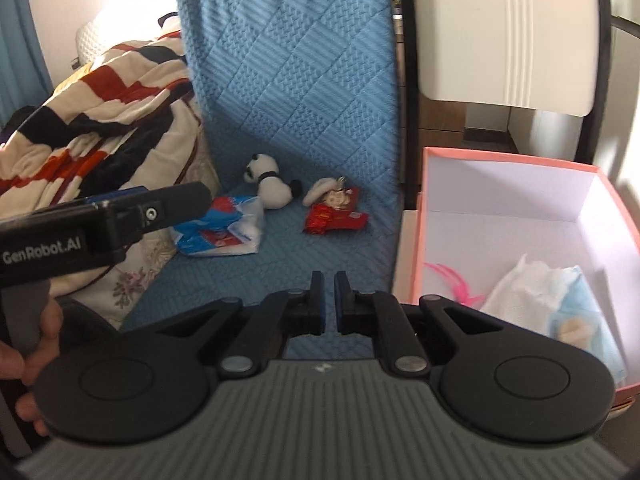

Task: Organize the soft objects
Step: 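Move the left tool to the blue wipes package while right approaches the red foil candy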

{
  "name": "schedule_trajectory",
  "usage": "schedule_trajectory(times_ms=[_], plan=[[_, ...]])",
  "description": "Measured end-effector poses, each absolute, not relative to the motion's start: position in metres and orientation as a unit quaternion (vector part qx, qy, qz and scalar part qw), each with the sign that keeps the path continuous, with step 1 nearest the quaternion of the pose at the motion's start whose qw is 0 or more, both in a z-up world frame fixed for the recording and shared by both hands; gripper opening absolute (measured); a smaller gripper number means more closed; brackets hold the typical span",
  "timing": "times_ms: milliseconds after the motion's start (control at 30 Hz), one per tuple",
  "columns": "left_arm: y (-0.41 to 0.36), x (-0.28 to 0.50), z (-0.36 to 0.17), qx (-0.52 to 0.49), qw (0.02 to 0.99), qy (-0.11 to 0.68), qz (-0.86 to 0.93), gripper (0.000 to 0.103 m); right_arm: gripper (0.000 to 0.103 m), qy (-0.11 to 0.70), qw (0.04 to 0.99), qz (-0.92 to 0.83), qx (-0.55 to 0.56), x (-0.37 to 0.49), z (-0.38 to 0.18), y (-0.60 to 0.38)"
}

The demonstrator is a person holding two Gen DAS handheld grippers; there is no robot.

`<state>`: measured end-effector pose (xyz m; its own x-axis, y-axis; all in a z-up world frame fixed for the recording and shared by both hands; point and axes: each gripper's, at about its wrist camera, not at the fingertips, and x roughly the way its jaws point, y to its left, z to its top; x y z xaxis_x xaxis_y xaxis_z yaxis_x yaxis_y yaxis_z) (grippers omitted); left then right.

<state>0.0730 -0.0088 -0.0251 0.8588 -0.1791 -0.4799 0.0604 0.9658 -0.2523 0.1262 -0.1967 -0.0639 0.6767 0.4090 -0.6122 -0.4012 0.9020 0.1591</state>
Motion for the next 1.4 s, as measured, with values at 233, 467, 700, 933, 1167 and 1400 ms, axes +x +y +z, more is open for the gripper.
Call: schedule_trajectory(times_ms=[233, 467, 700, 933, 1167, 1400], plan=[[0.023, 0.065, -0.028, -0.131, 0.959, 0.247, -0.041, 0.087, 0.009, 0.345, 0.91, 0.229, -0.011, 0.114, -0.079, -0.164], [0.017, 0.065, -0.048, -0.076, 0.961, 0.266, -0.016, 0.087, 0.009, 0.353, 0.909, 0.219, -0.019, 0.111, -0.095, -0.149], [0.028, 0.09, -0.076, -0.136, 0.942, 0.307, -0.011, 0.087, 0.009, 0.348, 0.913, 0.211, -0.036, 0.118, -0.109, -0.138], [0.029, 0.126, -0.098, -0.146, 0.934, 0.326, 0.02, 0.087, 0.009, 0.344, 0.918, 0.199, -0.009, 0.153, -0.116, -0.14], [0.029, 0.172, -0.122, -0.158, 0.923, 0.347, 0.058, 0.086, 0.009, 0.341, 0.918, 0.204, 0.007, 0.204, -0.128, -0.138], [0.045, 0.205, -0.161, -0.164, 0.915, 0.355, 0.102, 0.086, 0.009, 0.354, 0.905, 0.234, 0.015, 0.256, -0.138, -0.127]])
